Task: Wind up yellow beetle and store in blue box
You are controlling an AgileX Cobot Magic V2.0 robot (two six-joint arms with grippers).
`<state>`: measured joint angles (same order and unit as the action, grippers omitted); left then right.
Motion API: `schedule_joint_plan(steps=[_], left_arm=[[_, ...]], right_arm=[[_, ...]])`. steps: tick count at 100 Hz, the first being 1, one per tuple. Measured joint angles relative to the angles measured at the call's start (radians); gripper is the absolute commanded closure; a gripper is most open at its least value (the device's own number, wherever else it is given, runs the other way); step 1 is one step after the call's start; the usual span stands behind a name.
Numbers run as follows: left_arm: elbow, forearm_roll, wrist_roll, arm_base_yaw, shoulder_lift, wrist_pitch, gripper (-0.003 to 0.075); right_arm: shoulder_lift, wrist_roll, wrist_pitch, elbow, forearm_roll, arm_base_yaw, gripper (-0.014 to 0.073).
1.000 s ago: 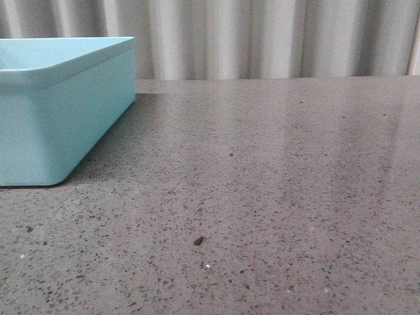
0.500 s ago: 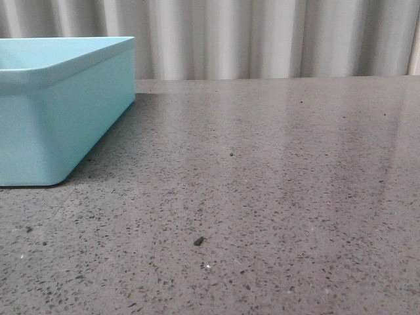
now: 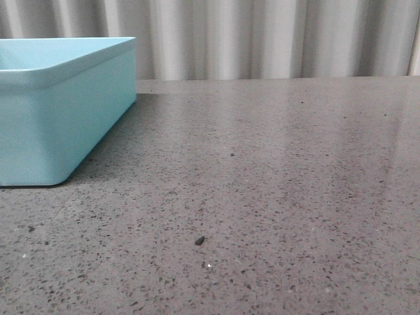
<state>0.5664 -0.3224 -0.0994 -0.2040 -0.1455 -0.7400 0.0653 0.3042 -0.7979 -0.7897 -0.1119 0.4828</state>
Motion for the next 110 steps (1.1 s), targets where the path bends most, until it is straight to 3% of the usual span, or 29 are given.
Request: schedule_joint_plan(steps=[21,31,44,77,110], left_arm=[[-0.318,0.100,-0.028,0.028,0.075,0.418,0.0741],[-0.449,0.140,0.040,0.057,0.123,0.515,0.0741],[-0.565,0.188,0.135,0.068,0.150,0.544,0.0741],[-0.566,0.213,0.169,0.070,0.150,0.543,0.0741],[-0.566,0.216,0.169,0.070,0.150,0.406,0.0741]], right_arm=[[0.000,0.000,0.000,0.000,0.000,0.000,0.0655],[0.000,0.000,0.000,0.000,0.000,0.000,0.0655],[0.000,0.000,0.000,0.000,0.000,0.000,0.0655],[-0.006,0.000,-0.002,0.000,0.000,0.000,0.0655],[-0.006,0.000,-0.002,0.000,0.000,0.000,0.0655]])
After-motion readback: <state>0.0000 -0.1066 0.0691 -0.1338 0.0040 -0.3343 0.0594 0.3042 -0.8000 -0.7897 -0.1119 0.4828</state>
